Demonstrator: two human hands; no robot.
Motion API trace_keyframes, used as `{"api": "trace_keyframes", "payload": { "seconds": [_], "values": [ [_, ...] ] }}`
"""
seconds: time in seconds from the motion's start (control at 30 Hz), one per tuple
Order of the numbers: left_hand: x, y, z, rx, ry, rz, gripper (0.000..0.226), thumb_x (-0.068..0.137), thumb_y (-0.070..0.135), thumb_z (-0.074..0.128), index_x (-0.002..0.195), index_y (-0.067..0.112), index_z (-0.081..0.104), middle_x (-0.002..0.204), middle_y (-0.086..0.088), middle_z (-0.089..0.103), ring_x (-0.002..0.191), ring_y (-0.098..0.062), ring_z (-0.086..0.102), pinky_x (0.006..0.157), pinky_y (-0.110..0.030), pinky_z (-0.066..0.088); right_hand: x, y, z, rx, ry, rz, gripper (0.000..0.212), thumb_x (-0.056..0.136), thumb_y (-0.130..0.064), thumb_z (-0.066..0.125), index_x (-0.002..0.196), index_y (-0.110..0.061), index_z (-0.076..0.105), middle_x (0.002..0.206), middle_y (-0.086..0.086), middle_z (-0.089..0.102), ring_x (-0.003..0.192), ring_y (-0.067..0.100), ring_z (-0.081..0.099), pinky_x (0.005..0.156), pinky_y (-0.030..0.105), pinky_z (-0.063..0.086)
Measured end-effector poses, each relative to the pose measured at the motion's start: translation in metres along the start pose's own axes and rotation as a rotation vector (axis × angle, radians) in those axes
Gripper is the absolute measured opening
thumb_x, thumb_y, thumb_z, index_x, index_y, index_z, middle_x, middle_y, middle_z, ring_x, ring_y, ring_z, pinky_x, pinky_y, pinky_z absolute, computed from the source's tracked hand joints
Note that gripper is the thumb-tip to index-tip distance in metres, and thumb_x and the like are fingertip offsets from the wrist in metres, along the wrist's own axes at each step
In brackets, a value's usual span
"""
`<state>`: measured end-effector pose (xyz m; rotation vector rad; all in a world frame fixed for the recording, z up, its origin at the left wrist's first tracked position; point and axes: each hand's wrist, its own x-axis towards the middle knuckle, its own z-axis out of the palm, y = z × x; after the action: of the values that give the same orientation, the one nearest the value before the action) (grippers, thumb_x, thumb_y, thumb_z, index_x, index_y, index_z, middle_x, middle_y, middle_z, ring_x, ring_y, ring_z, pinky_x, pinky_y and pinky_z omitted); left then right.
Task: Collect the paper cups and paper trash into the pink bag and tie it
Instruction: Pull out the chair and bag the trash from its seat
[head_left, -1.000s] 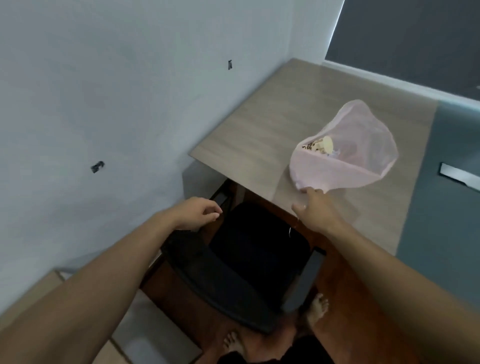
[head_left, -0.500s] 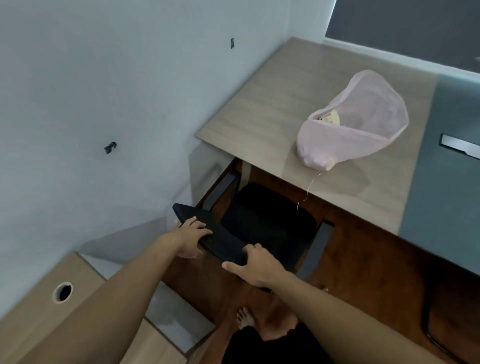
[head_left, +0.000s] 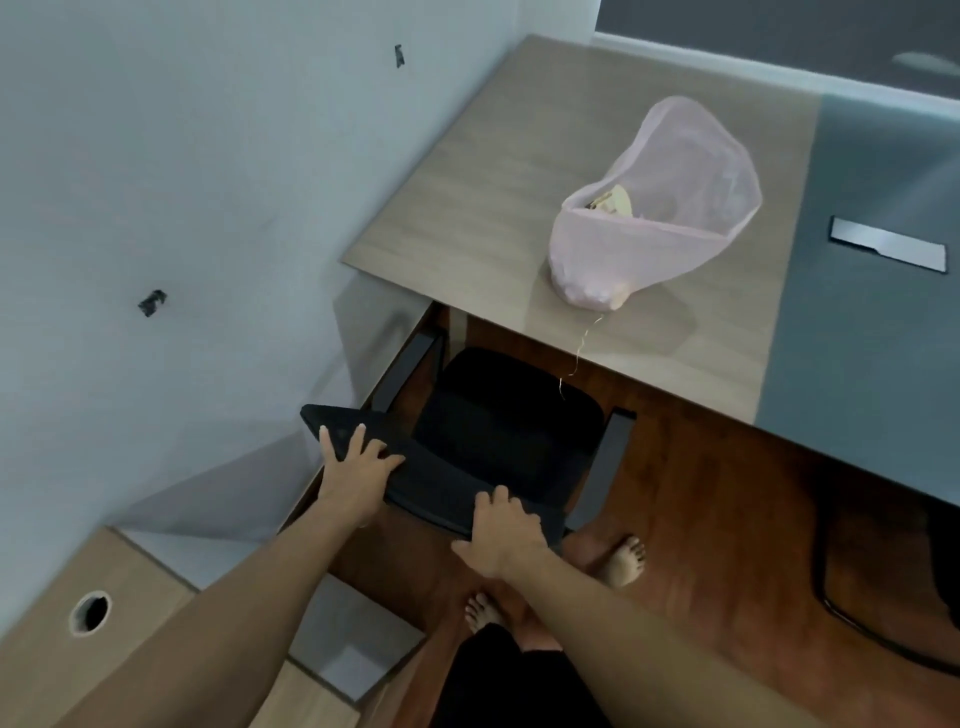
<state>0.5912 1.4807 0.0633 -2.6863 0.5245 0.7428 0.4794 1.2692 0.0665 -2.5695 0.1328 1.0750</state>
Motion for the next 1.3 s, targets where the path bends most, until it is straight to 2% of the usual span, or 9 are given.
{"api": "trace_keyframes", "payload": {
  "seconds": [0.13, 0.37, 0.7, 0.9, 1.03, 1.3],
  "values": [
    [0.005, 0.004, -0.002, -0.015, -0.013, -0.004, 0.081, 0.100, 0.017, 0.068, 0.165, 0.048, 0.030, 0.174, -0.001, 0.025, 0.166, -0.039, -0.004, 0.117, -0.084, -0.014, 0.005, 0.019, 0.002, -0.024, 0.021, -0.044, 0.086, 0.101, -0.065, 0.059, 0.162, -0.010, 0.033, 0.163, 0.017, 0.030, 0.146, 0.044, 0.041, 0.112, 0.060, 0.046],
    [0.022, 0.024, -0.016, -0.061, 0.005, 0.015, 0.084, 0.099, 0.008, 0.065, 0.164, 0.049, 0.030, 0.173, 0.000, 0.024, 0.165, -0.040, -0.004, 0.115, -0.086, -0.013, 0.013, 0.049, -0.015, 0.010, 0.076, -0.021, 0.087, 0.095, -0.073, 0.056, 0.160, -0.018, 0.038, 0.150, 0.009, 0.043, 0.140, 0.037, 0.048, 0.112, 0.056, 0.046],
    [0.072, 0.053, -0.067, -0.078, 0.013, 0.042, 0.080, 0.098, 0.009, 0.066, 0.162, 0.047, 0.037, 0.170, -0.001, 0.030, 0.164, -0.041, 0.005, 0.113, -0.087, -0.014, 0.036, 0.087, -0.067, 0.036, 0.112, 0.055, 0.093, 0.091, -0.083, 0.050, 0.163, -0.025, 0.038, 0.151, 0.005, 0.048, 0.139, 0.032, 0.051, 0.109, 0.052, 0.050],
    [0.105, 0.067, -0.086, -0.027, 0.025, 0.059, 0.081, 0.098, 0.009, 0.067, 0.162, 0.047, 0.036, 0.169, -0.003, 0.031, 0.163, -0.042, 0.009, 0.111, -0.089, -0.014, 0.046, 0.101, -0.099, -0.006, 0.155, 0.050, 0.091, 0.089, -0.085, 0.045, 0.159, -0.026, 0.045, 0.145, 0.003, 0.054, 0.130, 0.031, 0.057, 0.099, 0.050, 0.056],
    [0.124, 0.078, -0.099, -0.007, 0.031, 0.065, 0.078, 0.099, 0.009, 0.065, 0.162, 0.046, 0.037, 0.168, -0.006, 0.031, 0.162, -0.043, 0.010, 0.110, -0.090, -0.012, 0.055, 0.112, -0.118, -0.039, 0.205, 0.054, 0.102, 0.080, -0.091, 0.033, 0.155, -0.026, 0.052, 0.140, 0.001, 0.058, 0.123, 0.029, 0.062, 0.092, 0.050, 0.060],
    [0.169, 0.093, -0.127, -0.018, 0.074, 0.086, 0.067, 0.103, 0.013, 0.062, 0.159, 0.044, 0.044, 0.164, -0.006, 0.037, 0.158, -0.044, 0.017, 0.109, -0.092, -0.010, 0.088, 0.137, -0.158, -0.031, 0.238, 0.057, 0.098, 0.075, -0.089, 0.041, 0.152, -0.031, 0.058, 0.136, -0.005, 0.061, 0.120, 0.025, 0.066, 0.092, 0.048, 0.060]
  ]
}}
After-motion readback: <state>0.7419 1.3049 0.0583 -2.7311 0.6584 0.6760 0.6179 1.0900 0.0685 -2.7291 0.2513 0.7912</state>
